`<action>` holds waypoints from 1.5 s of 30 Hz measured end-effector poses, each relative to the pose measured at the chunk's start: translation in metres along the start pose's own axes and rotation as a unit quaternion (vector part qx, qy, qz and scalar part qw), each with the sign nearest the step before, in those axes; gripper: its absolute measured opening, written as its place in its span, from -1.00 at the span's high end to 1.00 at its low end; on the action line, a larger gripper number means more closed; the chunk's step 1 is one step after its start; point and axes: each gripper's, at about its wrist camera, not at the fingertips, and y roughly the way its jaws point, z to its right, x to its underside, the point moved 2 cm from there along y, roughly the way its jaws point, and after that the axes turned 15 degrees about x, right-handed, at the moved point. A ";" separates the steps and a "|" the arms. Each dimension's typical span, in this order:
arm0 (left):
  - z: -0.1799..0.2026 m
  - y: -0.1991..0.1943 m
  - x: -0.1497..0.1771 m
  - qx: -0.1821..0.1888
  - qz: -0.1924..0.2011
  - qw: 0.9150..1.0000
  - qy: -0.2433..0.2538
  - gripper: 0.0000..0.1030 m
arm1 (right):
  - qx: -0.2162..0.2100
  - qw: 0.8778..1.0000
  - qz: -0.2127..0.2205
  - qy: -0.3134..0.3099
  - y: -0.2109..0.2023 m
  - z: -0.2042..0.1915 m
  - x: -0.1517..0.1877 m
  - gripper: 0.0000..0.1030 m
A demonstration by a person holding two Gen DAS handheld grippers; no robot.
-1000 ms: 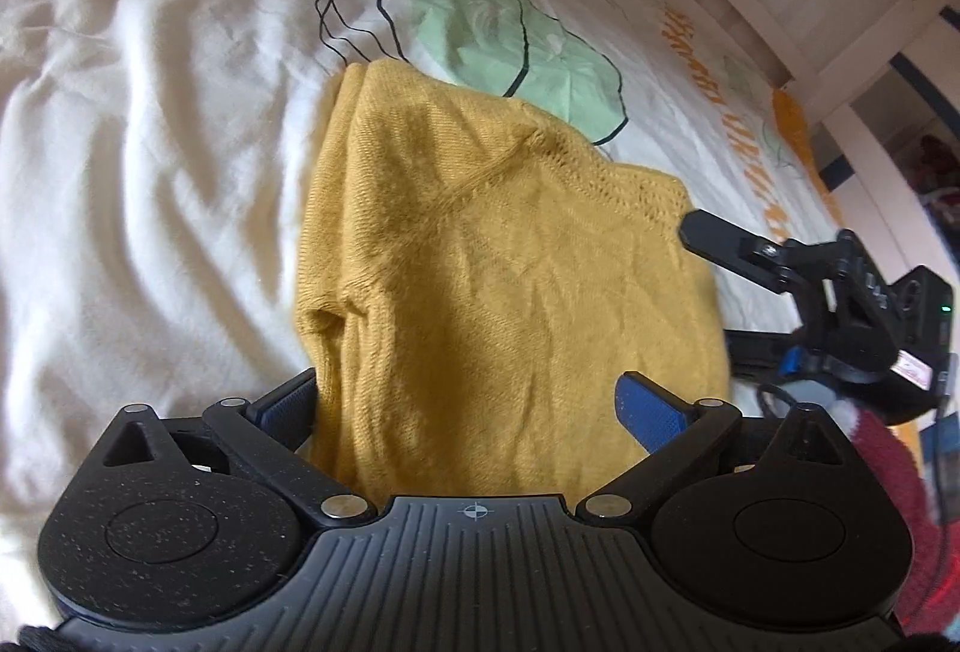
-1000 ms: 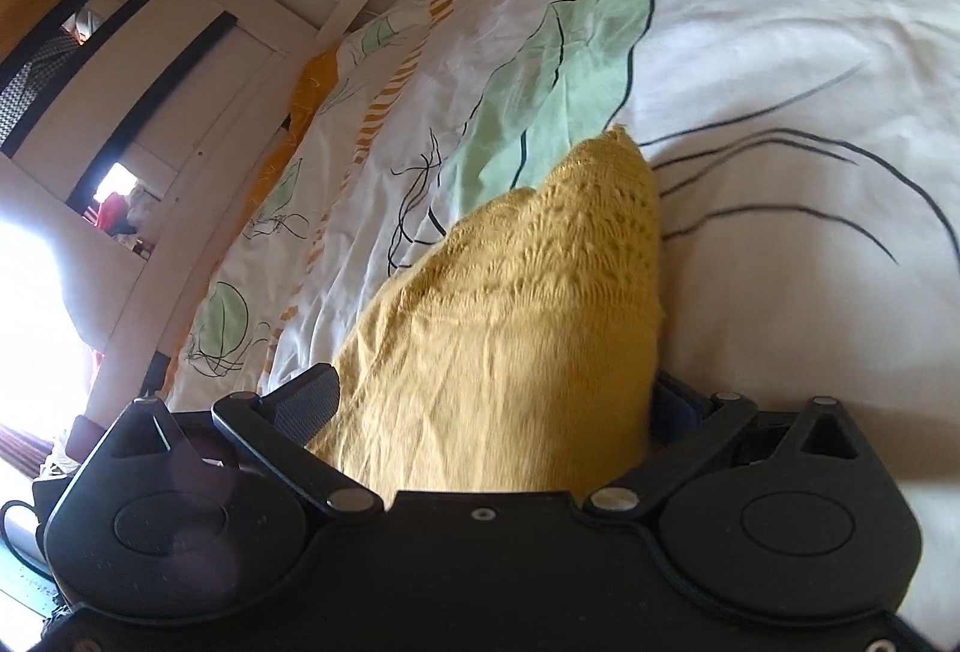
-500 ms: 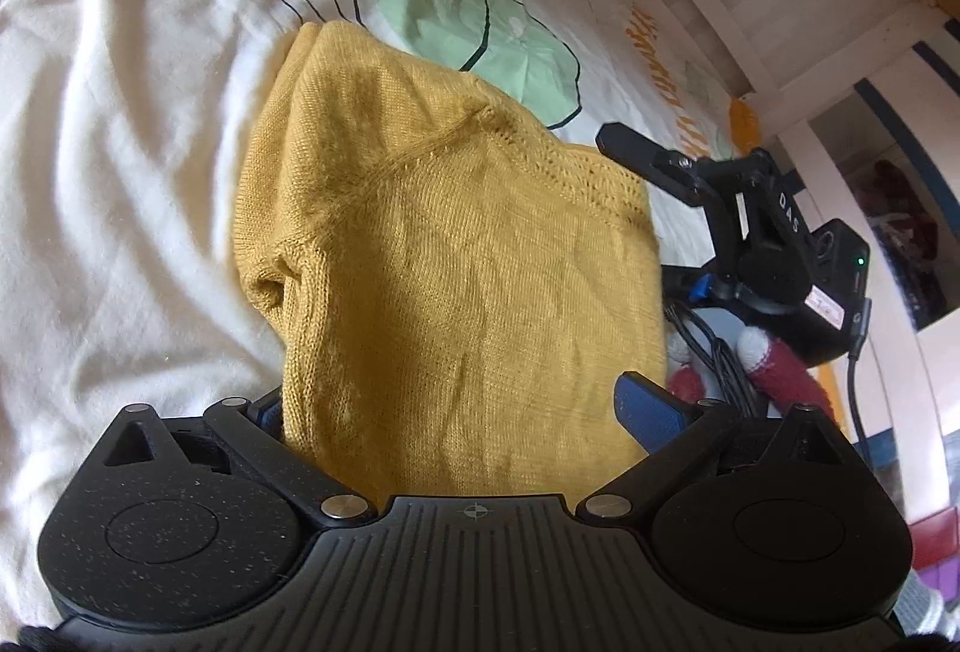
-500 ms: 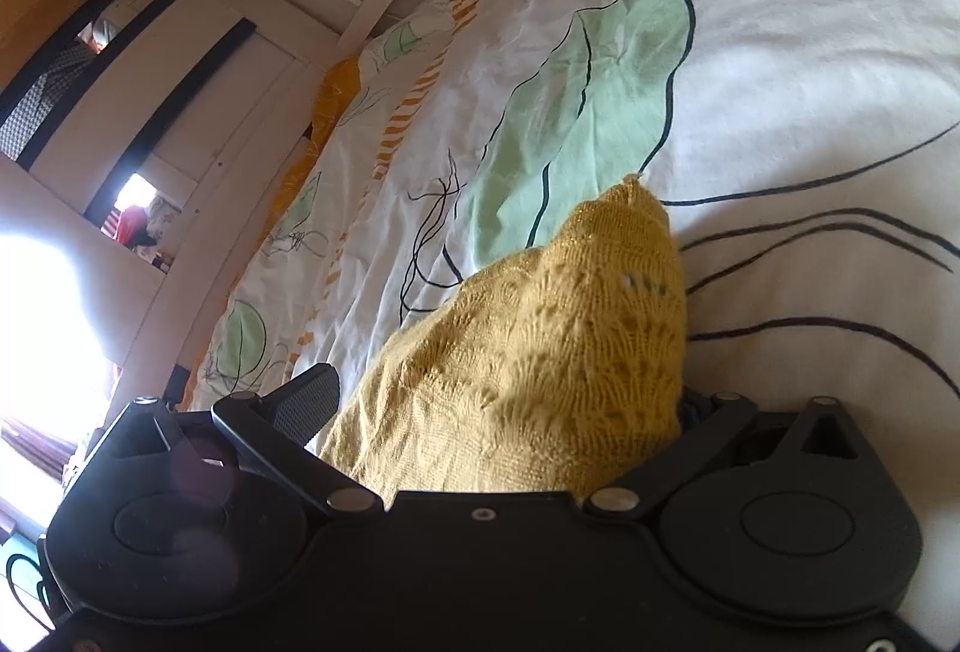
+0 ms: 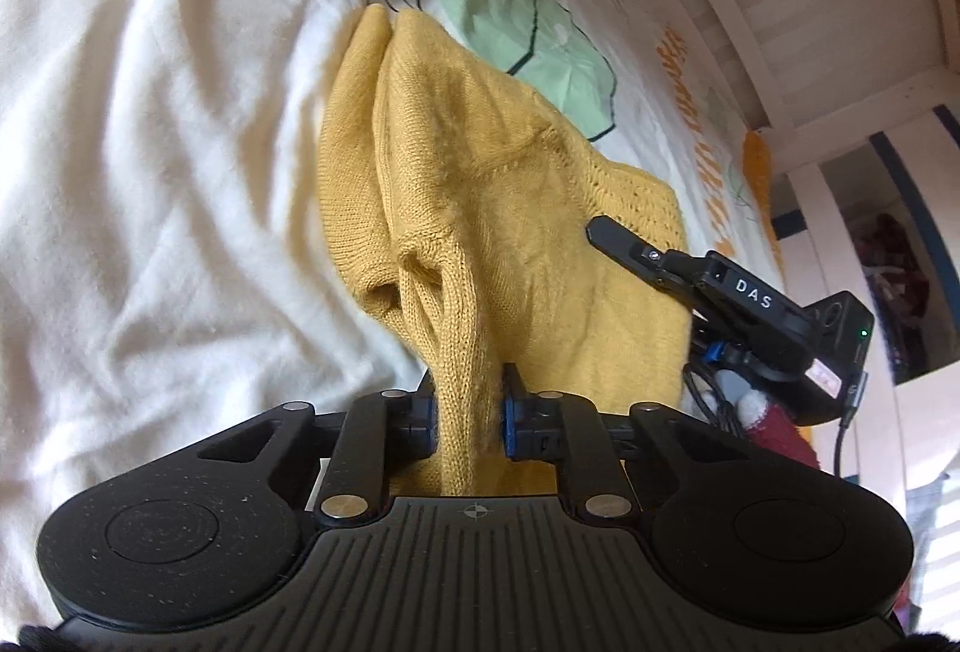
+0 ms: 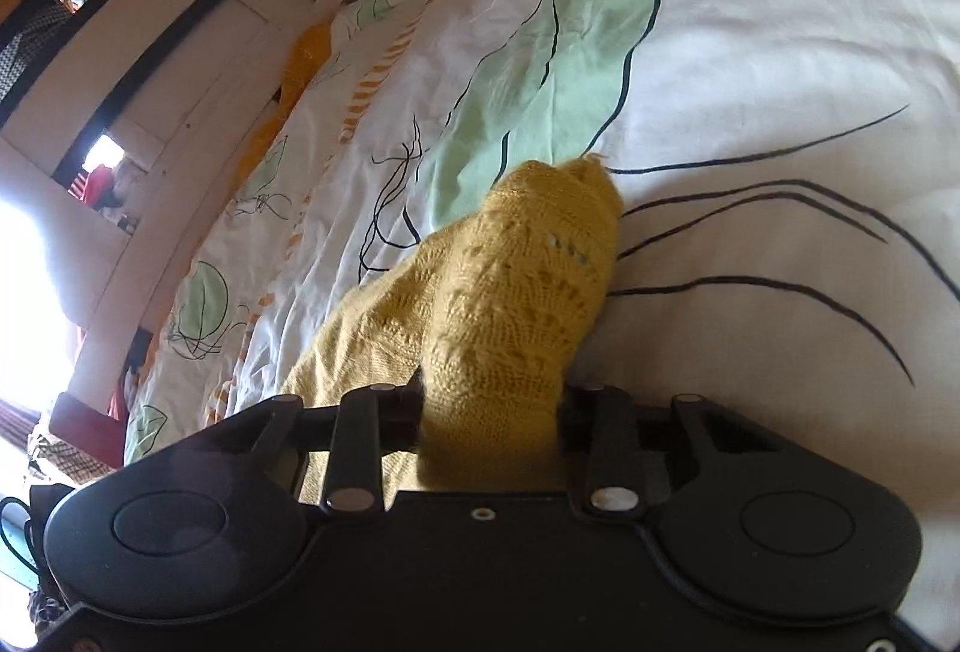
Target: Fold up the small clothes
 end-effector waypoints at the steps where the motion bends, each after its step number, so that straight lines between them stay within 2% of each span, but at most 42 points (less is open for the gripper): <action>1: 0.003 -0.001 0.001 0.007 -0.004 1.000 0.000 0.69 | 0.004 1.000 0.001 0.000 -0.004 -0.002 0.001 0.17; 7: 0.032 -0.011 0.031 0.058 -0.040 0.997 -0.001 0.71 | 0.009 1.000 0.001 0.012 -0.046 -0.013 0.022 0.19; 13: 0.052 -0.024 0.096 0.082 -0.091 0.992 -0.003 0.71 | 0.031 0.999 -0.021 0.018 -0.103 -0.009 0.076 0.19; 18: 0.060 -0.039 0.149 0.092 -0.115 0.989 -0.014 0.71 | 0.024 0.998 -0.038 0.042 -0.147 -0.001 0.118 0.19; 20: 0.061 -0.045 0.165 0.082 -0.117 0.990 -0.004 0.71 | 0.026 0.998 -0.044 0.037 -0.156 -0.002 0.128 0.18; 23: 0.057 -0.049 0.178 0.038 -0.104 0.994 0.022 0.70 | 0.049 0.998 -0.028 0.013 -0.161 -0.004 0.134 0.11; 26: 0.052 -0.052 0.185 -0.019 -0.084 0.994 0.059 0.62 | 0.114 0.993 0.015 -0.035 -0.162 -0.009 0.137 0.06; 29: 0.052 -0.054 0.191 -0.034 -0.067 0.993 0.087 0.57 | 0.159 0.984 0.051 -0.059 -0.161 -0.008 0.139 -0.04; 33: 0.068 -0.058 0.203 -0.064 -0.054 0.987 0.140 0.54 | 0.211 0.969 0.093 -0.090 -0.166 -0.007 0.150 -0.10; 36: 0.081 -0.060 0.211 -0.089 -0.048 0.978 0.181 0.49 | 0.216 0.967 0.112 -0.077 -0.172 -0.001 0.155 -0.19; 39: 0.085 -0.077 0.223 -0.101 -0.031 0.974 0.201 0.47 | 0.238 0.959 0.131 -0.077 -0.183 0.006 0.163 -0.29; 45: 0.113 -0.101 0.217 -0.119 0.057 0.963 0.235 0.43 | 0.253 0.951 0.166 -0.061 -0.203 0.011 0.173 -0.30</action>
